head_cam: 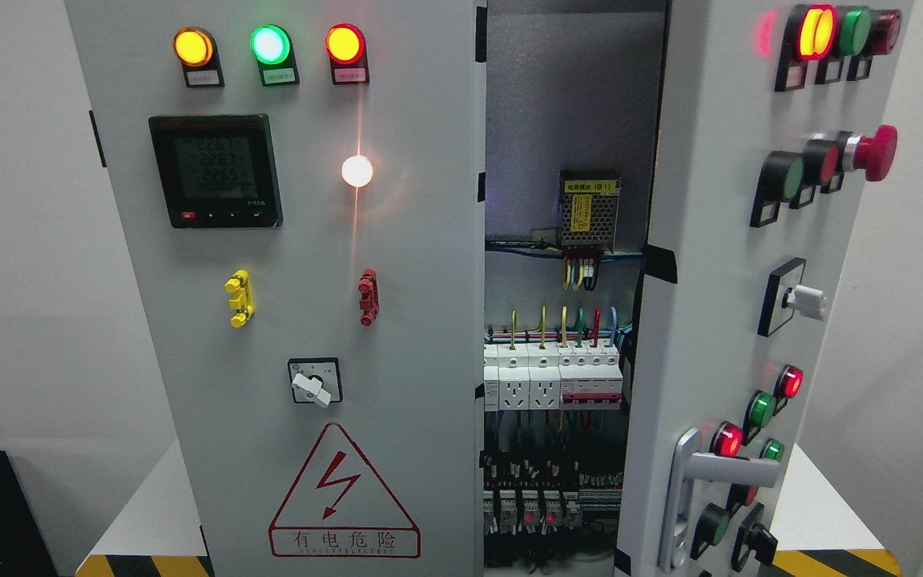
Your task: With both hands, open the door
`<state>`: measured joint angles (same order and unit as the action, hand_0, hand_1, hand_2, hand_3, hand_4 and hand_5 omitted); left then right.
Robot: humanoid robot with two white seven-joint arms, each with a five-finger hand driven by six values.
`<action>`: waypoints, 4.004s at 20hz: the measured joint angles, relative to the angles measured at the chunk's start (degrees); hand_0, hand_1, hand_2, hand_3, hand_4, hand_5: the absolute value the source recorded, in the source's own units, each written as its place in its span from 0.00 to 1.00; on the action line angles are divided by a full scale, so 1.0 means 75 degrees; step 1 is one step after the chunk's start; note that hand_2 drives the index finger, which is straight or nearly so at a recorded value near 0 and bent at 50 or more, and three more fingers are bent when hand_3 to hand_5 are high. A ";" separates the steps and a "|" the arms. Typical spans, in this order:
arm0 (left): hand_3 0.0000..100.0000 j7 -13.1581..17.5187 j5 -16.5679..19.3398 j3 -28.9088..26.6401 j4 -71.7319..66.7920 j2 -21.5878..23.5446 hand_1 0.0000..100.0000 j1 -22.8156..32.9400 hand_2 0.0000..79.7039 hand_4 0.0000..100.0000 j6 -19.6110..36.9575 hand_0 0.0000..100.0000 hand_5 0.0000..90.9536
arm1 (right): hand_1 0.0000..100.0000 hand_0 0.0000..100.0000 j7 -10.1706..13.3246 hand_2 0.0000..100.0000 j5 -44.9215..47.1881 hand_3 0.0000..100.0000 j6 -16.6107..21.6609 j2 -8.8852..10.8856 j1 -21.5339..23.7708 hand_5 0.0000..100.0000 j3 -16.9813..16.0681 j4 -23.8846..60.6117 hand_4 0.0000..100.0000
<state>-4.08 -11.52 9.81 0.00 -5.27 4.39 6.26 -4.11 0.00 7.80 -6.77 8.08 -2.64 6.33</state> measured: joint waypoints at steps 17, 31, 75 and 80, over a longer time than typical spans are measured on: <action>0.00 0.0008 0.0026 0.0050 0.0903 0.0162 0.00 0.0477 0.00 0.00 -0.0007 0.00 0.00 | 0.00 0.19 -0.0001 0.00 0.0000 0.00 0.0000 0.0000 0.0000 0.00 0.0000 -0.0001 0.00; 0.00 0.0014 0.0033 0.1353 0.4532 0.1479 0.00 0.1638 0.00 0.00 -0.0022 0.00 0.00 | 0.00 0.19 -0.0001 0.00 0.0000 0.00 0.0001 0.0000 0.0000 0.00 0.0000 -0.0001 0.00; 0.00 0.0001 -0.1768 0.2657 1.3976 0.3828 0.00 0.0593 0.00 0.00 0.0111 0.00 0.00 | 0.00 0.19 -0.0001 0.00 0.0000 0.00 0.0001 0.0000 0.0000 0.00 0.0000 -0.0001 0.00; 0.00 -0.0007 -0.2306 0.3015 1.4294 0.4119 0.00 -0.0409 0.00 0.00 0.0291 0.00 0.00 | 0.00 0.19 -0.0001 0.00 0.0000 0.00 0.0001 0.0000 0.0000 0.00 0.0000 -0.0001 0.00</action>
<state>-4.13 -28.81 32.43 107.21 25.62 1.32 8.44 -4.12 0.00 7.80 -6.77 8.08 -2.64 6.33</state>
